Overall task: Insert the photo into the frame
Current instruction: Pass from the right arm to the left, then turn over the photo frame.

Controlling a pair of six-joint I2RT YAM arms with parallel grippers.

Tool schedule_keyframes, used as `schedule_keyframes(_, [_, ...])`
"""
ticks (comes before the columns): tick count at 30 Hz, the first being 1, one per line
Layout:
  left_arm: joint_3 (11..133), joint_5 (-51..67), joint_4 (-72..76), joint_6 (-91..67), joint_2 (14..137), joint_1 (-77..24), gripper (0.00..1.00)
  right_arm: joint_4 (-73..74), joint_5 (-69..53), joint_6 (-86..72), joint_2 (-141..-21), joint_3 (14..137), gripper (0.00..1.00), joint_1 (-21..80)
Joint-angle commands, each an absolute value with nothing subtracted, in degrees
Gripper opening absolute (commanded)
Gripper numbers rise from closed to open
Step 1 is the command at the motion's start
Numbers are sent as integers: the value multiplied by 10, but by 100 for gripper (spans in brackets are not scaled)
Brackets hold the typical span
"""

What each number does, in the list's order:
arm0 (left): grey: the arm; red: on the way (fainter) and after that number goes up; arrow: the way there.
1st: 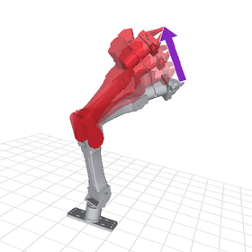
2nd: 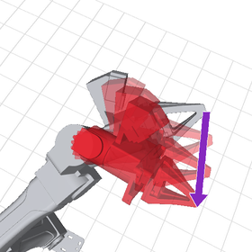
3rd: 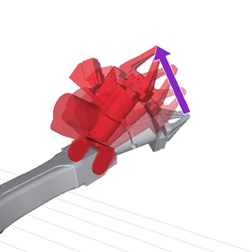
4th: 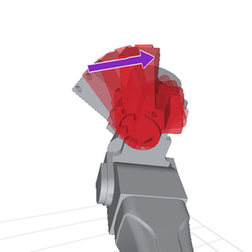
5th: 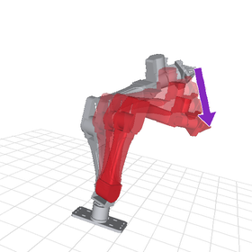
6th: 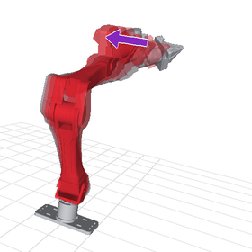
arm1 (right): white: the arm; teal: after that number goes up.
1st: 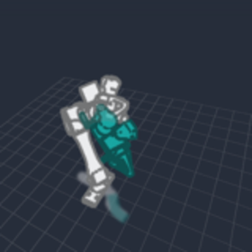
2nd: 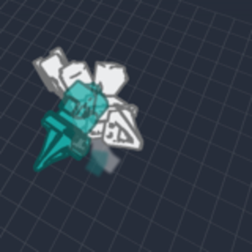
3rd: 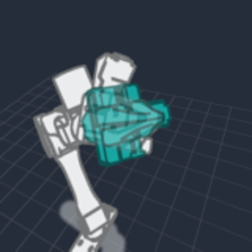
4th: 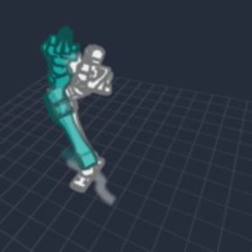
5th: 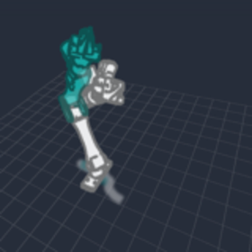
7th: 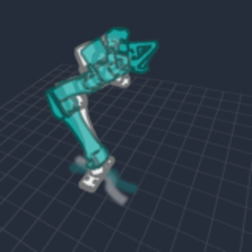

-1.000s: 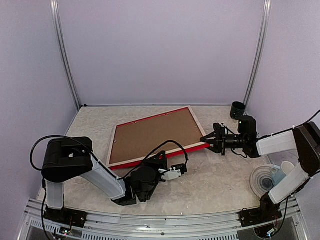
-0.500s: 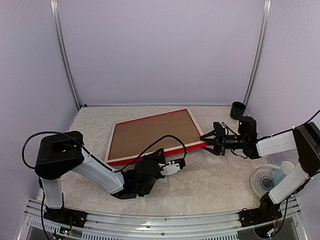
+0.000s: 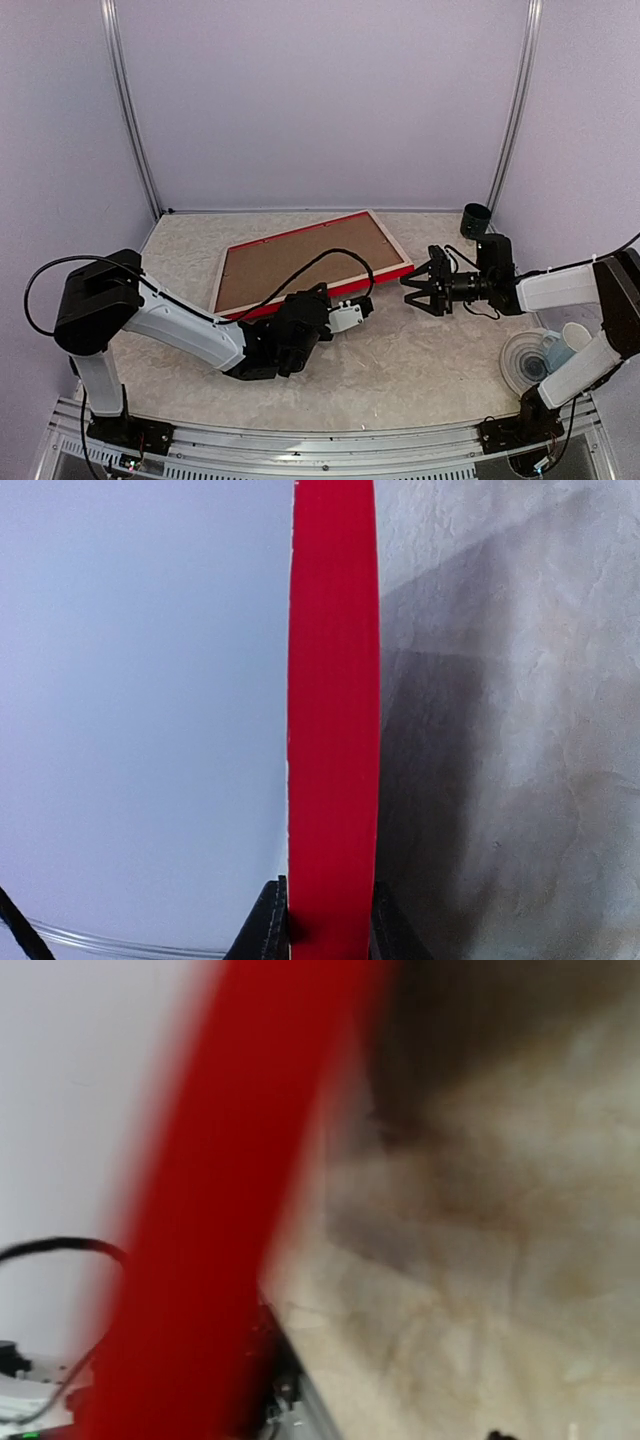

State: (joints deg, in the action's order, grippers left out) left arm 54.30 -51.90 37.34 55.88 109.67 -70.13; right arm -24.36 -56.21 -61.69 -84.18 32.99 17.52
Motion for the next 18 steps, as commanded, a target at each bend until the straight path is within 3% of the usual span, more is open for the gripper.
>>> schedule_keyframes(1, [590, -528, 365, 456, 1044, -695, 5, -160, -518, -549, -815, 348, 74, 168])
schedule_keyframes(8, [632, -531, 297, 431, 1020, -692, 3, -130, -479, -526, -790, 341, 97, 147])
schedule_keyframes(18, [705, -567, 224, 407, 1016, -684, 2, -127, -480, -511, -803, 345, 99, 142])
